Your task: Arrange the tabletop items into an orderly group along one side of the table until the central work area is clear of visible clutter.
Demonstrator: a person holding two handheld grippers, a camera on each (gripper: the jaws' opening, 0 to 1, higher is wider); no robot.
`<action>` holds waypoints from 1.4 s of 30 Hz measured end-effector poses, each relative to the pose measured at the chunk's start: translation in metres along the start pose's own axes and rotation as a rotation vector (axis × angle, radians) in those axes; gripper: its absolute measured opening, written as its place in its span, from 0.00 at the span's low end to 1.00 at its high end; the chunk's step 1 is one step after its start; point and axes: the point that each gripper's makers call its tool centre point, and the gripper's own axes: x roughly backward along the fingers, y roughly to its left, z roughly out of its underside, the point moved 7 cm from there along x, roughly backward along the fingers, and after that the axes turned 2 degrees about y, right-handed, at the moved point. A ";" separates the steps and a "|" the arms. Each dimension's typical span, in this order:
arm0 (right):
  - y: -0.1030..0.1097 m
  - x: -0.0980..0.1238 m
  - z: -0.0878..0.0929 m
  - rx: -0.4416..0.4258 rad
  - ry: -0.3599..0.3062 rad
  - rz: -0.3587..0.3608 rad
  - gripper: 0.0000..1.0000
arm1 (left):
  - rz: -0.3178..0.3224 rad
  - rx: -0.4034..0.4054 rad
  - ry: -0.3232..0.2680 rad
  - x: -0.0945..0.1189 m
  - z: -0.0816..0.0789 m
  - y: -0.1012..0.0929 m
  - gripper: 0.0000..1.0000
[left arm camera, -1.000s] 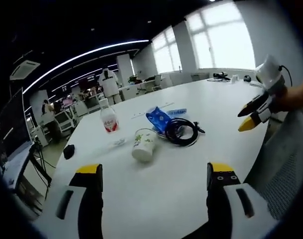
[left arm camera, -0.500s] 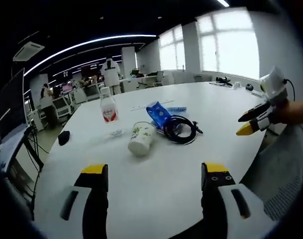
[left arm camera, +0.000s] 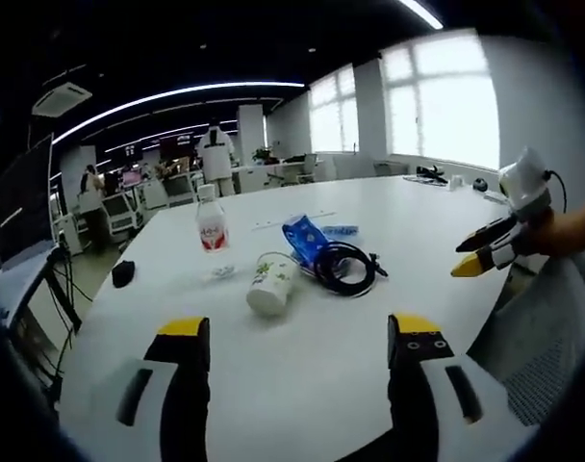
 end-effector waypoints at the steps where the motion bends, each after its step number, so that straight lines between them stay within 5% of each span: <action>1: 0.001 0.000 0.000 0.006 0.006 0.004 0.46 | 0.011 -0.004 0.002 0.000 0.001 -0.001 0.76; 8: 0.007 -0.005 -0.001 0.011 0.023 -0.034 0.51 | -0.054 0.041 -0.016 -0.001 0.000 0.011 0.79; 12: 0.008 -0.009 0.002 0.001 0.051 -0.063 0.51 | -0.017 0.007 0.095 -0.005 0.014 0.002 0.76; 16: 0.012 -0.010 0.010 -0.013 0.097 -0.085 0.51 | 0.061 0.058 0.117 -0.009 0.019 -0.005 0.77; 22: 0.010 -0.012 0.010 -0.078 0.124 -0.093 0.51 | 0.047 0.044 0.167 -0.013 0.023 -0.006 0.80; 31: 0.016 -0.012 0.010 -0.084 0.101 -0.127 0.55 | 0.003 -0.013 0.099 -0.013 0.017 0.001 0.99; 38: 0.025 -0.006 -0.003 -0.016 0.024 -0.175 0.63 | -0.012 0.018 0.102 -0.013 0.017 0.004 1.00; 42: 0.024 -0.009 -0.019 -0.062 -0.039 -0.201 0.67 | -0.004 0.010 0.110 -0.013 0.020 0.003 1.00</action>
